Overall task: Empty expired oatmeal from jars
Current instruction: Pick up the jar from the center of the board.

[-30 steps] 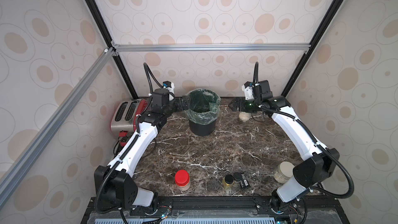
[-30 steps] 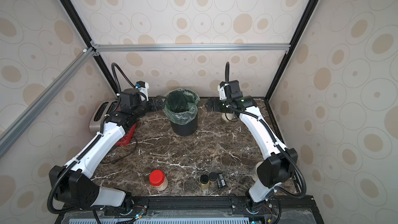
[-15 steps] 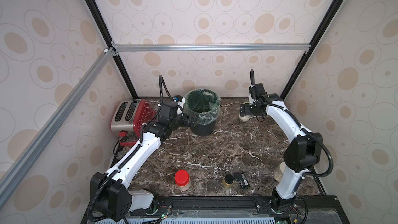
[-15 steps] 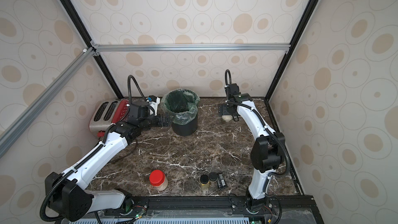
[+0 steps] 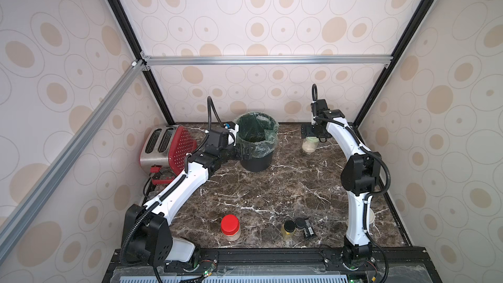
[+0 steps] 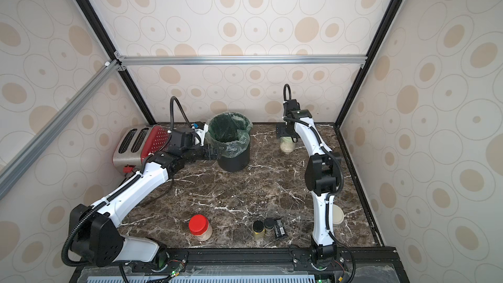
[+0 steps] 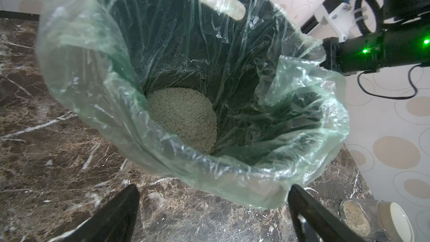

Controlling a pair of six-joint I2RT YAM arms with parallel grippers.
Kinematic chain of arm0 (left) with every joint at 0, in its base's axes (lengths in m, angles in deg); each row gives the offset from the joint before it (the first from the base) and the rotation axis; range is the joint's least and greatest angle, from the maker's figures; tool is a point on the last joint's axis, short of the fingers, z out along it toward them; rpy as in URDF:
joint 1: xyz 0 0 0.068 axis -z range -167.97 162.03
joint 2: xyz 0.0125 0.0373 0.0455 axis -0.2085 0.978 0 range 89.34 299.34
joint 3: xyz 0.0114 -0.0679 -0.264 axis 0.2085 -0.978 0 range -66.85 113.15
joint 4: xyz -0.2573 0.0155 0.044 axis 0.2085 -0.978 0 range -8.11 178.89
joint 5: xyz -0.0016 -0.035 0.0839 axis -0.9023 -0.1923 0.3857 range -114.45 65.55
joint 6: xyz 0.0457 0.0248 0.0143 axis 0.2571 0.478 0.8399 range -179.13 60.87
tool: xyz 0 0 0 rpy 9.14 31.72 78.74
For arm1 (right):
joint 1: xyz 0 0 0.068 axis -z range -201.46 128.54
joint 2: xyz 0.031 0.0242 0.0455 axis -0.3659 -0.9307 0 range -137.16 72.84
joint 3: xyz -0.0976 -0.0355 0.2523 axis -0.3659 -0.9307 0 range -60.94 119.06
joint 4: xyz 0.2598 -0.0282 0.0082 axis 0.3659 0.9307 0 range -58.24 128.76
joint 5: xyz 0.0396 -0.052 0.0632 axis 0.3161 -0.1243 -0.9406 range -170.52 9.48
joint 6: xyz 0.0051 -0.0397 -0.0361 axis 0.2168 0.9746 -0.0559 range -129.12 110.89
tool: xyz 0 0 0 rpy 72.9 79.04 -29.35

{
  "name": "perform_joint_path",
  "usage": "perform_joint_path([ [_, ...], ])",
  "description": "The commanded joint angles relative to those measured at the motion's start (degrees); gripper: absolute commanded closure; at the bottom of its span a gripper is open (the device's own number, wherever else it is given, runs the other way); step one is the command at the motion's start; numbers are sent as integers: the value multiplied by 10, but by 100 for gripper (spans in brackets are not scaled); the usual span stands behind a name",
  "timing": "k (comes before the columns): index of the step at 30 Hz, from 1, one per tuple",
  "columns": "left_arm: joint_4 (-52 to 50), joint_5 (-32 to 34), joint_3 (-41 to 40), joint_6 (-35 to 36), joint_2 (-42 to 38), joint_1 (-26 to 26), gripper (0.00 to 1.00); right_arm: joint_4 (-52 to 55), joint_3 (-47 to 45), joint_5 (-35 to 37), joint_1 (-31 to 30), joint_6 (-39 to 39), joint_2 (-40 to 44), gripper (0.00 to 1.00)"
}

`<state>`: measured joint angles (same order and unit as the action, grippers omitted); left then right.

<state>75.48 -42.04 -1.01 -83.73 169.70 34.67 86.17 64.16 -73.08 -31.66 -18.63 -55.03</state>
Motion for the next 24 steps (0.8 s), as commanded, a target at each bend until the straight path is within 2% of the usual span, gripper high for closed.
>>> perform_joint_path([
  [1,17,-3,24,-3,3,3,1,44,31,15,0,12,-32,0],
  [5,22,-5,27,-6,11,3,1,49,38,33,1,18,-50,1],
  [12,22,-4,31,-7,15,4,1,34,18,19,7,18,-39,12],
  [14,23,-2,32,-6,16,6,1,26,9,15,7,17,-33,13],
  [24,23,5,31,-2,9,7,1,22,21,11,10,17,-47,6],
])
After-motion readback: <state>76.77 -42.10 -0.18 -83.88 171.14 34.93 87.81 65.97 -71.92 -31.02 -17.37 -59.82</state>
